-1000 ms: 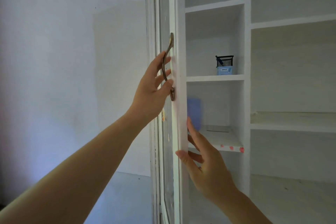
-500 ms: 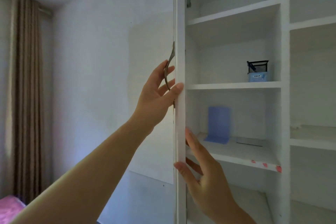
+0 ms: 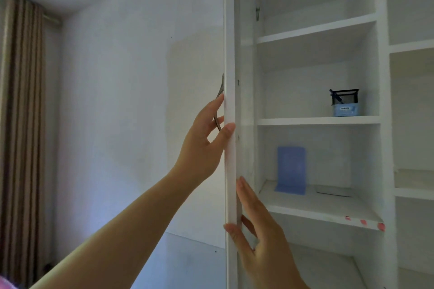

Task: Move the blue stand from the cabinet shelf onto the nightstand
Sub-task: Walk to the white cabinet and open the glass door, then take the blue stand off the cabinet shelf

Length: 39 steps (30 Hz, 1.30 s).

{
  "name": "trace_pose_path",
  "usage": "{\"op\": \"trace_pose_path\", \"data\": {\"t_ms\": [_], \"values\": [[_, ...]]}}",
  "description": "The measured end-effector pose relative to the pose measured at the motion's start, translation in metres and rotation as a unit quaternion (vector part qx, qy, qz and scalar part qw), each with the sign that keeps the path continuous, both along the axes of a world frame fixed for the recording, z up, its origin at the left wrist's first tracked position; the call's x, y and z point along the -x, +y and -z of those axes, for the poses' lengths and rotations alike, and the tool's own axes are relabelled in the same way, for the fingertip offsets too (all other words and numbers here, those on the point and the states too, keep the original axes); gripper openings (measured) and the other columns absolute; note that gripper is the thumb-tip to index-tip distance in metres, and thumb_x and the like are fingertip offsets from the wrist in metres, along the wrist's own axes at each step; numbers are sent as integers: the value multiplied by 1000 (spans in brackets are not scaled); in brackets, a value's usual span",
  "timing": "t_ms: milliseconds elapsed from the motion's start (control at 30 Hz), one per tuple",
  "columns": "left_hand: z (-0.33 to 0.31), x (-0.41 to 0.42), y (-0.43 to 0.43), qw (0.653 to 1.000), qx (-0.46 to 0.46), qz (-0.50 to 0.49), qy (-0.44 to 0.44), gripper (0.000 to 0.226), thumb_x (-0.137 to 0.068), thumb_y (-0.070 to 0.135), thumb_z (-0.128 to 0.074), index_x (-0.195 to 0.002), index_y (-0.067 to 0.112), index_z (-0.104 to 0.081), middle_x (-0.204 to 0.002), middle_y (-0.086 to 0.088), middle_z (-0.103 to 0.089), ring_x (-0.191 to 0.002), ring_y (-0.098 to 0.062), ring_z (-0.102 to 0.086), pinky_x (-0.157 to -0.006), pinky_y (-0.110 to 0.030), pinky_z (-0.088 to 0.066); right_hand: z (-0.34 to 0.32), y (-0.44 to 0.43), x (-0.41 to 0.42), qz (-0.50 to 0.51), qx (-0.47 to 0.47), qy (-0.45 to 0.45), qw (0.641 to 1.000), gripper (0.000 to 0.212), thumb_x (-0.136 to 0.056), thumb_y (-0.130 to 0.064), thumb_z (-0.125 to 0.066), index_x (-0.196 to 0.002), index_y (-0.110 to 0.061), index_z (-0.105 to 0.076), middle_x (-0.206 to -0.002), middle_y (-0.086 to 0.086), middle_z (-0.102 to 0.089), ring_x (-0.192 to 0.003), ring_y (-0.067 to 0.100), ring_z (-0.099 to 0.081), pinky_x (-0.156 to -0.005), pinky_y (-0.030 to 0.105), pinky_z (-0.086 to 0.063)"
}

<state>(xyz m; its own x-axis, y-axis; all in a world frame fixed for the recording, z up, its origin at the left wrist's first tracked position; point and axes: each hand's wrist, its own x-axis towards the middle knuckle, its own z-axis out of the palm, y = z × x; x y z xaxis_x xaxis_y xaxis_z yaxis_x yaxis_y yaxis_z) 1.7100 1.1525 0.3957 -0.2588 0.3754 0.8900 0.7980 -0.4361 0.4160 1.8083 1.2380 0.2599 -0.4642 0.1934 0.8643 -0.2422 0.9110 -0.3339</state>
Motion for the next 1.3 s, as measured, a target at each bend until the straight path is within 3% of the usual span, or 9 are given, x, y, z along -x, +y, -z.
{"op": "trace_pose_path", "data": {"t_ms": [233, 367, 533, 633, 733, 833, 1000, 1200, 1300], "values": [[1, 32, -17, 999, 21, 35, -7, 53, -91, 23, -53, -137, 38, -34, -142, 15, -41, -122, -10, -51, -100, -40, -47, 1, -22, 27, 33, -9, 13, 999, 64, -82, -65, -37, -136, -54, -3, -147, -37, -1, -134, -10, -18, -103, 35, -42], [6, 39, -19, 999, 30, 23, 23, 57, -89, 24, -54, -140, 36, -33, -145, 17, -37, -127, -10, -45, -105, -35, -43, 4, -25, 33, 62, -1, 30, 998, 62, -82, -68, -34, -135, -57, -3, -145, -39, -2, -134, -8, -20, -103, 39, -42], [8, 40, -19, 999, 32, 23, 29, 57, -89, 26, -54, -140, 36, -31, -140, 22, -34, -127, -7, -44, -100, -20, -41, 4, -28, 32, 65, 16, 19, 998, 61, -81, -65, -38, -132, -62, -4, -143, -44, -5, -133, -13, -17, -108, 34, -37], [11, 40, -21, 999, 33, 20, 34, 57, -88, 26, -56, -140, 35, -34, -145, 16, -35, -129, -9, -42, -104, -25, -41, 3, -28, 30, 62, 29, 7, 998, 64, -81, -65, -38, -134, -59, -4, -143, -43, -5, -133, -13, -18, -108, 31, -36], [14, 34, -28, 998, 40, 18, 34, 58, -85, 28, -57, -139, 35, -36, -147, 10, -35, -131, -10, -39, -98, -18, -44, 1, -26, 24, 58, 32, -7, 998, 63, -81, -63, -40, -134, -58, -7, -142, -44, -6, -132, -13, -20, -106, 25, -38], [18, 28, -37, 999, 36, -10, 36, 60, -79, 38, -54, -135, 39, -36, -148, 10, -33, -134, -10, -36, -102, -30, -42, -2, -22, 16, 55, 37, -15, 998, 58, -80, -66, -40, -130, -62, -12, -139, -47, -12, -130, -14, -25, -104, 20, -36], [26, 16, -45, 993, 10, -66, 99, 51, -83, 44, -56, -130, 46, -35, -142, 21, -36, -126, 3, -37, -98, -16, -34, -4, -10, -7, 45, 63, -27, 997, 49, -84, -54, -48, -124, -66, -23, -132, -46, -28, -124, -13, -33, -102, 15, -34], [46, -27, -37, 960, 44, -145, 235, 52, -84, 51, -43, -135, 41, -33, -146, 16, -36, -132, -4, -37, -103, -23, -33, -7, 21, -51, 33, 85, -45, 995, 45, -83, -55, -52, -125, -49, -37, -130, -34, -42, -121, -13, -38, -102, 16, -34], [61, -52, -17, 952, 79, -148, 256, 52, -86, 50, -43, -136, 44, -30, -147, 20, -32, -133, 2, -31, -101, -10, -24, -2, 44, -78, 49, 99, -60, 992, 42, -82, -57, -51, -121, -51, -39, -128, -34, -42, -120, -11, -38, -101, 18, -33]]}}
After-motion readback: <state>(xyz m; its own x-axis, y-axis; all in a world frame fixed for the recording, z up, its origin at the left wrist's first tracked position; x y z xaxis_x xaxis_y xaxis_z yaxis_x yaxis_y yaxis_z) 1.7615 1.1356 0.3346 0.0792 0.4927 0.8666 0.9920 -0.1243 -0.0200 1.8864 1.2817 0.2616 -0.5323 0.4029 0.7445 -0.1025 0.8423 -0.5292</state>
